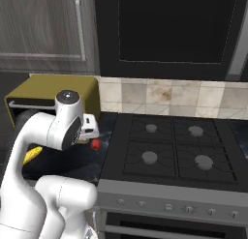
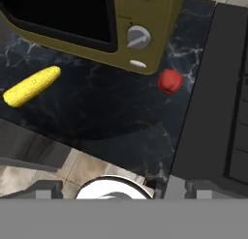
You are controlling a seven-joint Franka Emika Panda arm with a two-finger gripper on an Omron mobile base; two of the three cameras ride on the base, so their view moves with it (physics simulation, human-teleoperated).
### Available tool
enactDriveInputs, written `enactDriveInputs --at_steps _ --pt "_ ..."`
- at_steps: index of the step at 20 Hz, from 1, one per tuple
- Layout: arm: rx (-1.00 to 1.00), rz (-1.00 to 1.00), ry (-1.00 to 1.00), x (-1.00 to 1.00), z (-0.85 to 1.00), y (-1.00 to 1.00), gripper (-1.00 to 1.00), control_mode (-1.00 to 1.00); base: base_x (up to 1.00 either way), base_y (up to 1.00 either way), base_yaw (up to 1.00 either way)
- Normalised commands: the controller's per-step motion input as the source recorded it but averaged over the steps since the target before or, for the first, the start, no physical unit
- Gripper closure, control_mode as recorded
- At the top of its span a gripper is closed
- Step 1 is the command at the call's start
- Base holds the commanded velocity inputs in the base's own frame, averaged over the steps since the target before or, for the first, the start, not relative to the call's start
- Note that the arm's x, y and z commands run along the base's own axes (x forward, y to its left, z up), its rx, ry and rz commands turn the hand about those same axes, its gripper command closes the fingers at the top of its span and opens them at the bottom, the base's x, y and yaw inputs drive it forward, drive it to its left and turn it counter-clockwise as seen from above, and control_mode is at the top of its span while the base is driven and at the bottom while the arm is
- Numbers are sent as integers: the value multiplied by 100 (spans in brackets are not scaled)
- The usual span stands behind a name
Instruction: Place the liquor on the top shelf of the fridge to keep it out of children's reach, and place the corn and bell pepper on lower shelves for easy access.
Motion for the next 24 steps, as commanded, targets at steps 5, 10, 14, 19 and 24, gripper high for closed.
enactDriveInputs --at_steps 5,10,14,19,24 --pt "2 1 12 47 -35 10 -100 -100 0 0 0" --pt "9 1 4 40 -41 0 -100 -100 0 0 0" --pt "11 0 0 38 -42 0 -100 -100 0 0 0" --pt "7 0 0 30 -41 0 -100 -100 0 0 0" --pt "0 0 4 25 -23 0 -100 -100 0 0 0"
